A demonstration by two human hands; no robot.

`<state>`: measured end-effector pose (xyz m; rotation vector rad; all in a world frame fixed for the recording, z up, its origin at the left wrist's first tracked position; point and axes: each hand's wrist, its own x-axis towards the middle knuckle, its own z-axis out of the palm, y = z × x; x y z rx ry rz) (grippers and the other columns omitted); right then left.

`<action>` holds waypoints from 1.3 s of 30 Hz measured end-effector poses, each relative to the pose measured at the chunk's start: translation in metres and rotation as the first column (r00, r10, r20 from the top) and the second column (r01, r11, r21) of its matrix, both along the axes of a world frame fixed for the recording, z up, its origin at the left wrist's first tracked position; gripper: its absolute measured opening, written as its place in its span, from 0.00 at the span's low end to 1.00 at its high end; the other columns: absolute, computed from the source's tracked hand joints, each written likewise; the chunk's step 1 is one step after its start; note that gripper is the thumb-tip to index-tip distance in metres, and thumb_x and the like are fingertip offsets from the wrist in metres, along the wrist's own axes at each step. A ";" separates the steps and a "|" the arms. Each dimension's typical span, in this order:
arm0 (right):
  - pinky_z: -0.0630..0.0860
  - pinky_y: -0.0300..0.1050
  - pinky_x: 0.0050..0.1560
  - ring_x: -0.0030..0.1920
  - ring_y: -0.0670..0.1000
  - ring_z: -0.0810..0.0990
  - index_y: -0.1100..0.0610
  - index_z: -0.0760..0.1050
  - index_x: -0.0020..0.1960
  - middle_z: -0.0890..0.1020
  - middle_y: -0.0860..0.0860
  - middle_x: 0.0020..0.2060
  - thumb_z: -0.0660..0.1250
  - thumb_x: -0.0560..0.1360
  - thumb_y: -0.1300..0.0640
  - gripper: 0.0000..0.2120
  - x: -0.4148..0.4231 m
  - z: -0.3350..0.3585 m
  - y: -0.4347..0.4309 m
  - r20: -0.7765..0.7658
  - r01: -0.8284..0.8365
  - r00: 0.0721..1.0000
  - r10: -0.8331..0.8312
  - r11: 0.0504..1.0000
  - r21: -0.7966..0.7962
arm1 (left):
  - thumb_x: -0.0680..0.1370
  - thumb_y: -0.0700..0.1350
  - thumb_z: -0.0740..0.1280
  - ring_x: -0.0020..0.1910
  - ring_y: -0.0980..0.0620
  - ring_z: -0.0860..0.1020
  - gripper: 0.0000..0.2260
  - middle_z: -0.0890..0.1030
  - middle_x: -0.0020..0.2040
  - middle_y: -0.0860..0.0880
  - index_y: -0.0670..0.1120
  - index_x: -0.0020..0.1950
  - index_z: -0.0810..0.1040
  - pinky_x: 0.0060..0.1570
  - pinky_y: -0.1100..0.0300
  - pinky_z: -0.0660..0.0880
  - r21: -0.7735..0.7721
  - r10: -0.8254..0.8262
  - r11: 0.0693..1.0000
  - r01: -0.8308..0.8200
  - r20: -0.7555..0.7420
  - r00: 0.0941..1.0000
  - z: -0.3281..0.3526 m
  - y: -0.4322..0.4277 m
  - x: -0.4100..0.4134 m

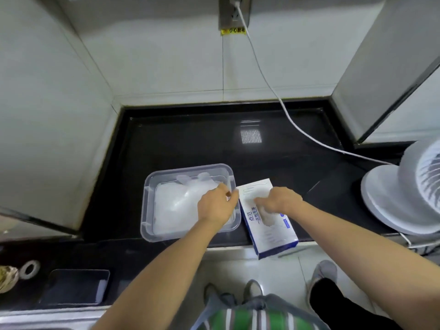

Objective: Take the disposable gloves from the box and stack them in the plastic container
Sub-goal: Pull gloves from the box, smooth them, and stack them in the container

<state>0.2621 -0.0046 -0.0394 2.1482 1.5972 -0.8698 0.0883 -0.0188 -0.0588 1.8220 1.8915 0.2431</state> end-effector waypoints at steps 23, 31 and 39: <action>0.70 0.39 0.37 0.37 0.48 0.71 0.56 0.69 0.41 0.74 0.52 0.37 0.61 0.78 0.62 0.07 0.030 -0.029 -0.025 -0.773 0.616 0.509 -0.380 0.788 0.019 | 0.77 0.35 0.67 0.56 0.43 0.79 0.20 0.76 0.61 0.42 0.41 0.68 0.70 0.54 0.53 0.76 -0.125 -0.461 0.884 0.450 -0.388 0.798 0.010 -0.020 0.085; 0.81 0.52 0.42 0.40 0.58 0.81 0.59 0.76 0.46 0.81 0.59 0.41 0.75 0.72 0.57 0.09 0.049 -0.027 -0.025 -0.701 0.660 0.411 -0.583 0.721 -0.211 | 0.78 0.36 0.65 0.59 0.42 0.77 0.16 0.75 0.62 0.43 0.40 0.66 0.73 0.52 0.53 0.74 -0.280 -0.548 0.835 0.473 -0.354 0.758 0.002 -0.025 0.088; 0.65 0.45 0.28 0.24 0.52 0.70 0.57 0.71 0.45 0.75 0.52 0.28 0.64 0.78 0.61 0.04 0.065 -0.008 -0.011 -0.949 0.798 0.131 -0.288 0.598 -0.071 | 0.81 0.37 0.57 0.54 0.40 0.79 0.13 0.77 0.61 0.40 0.39 0.64 0.73 0.50 0.52 0.77 -0.309 -0.303 0.906 0.290 0.005 0.953 0.019 -0.016 0.089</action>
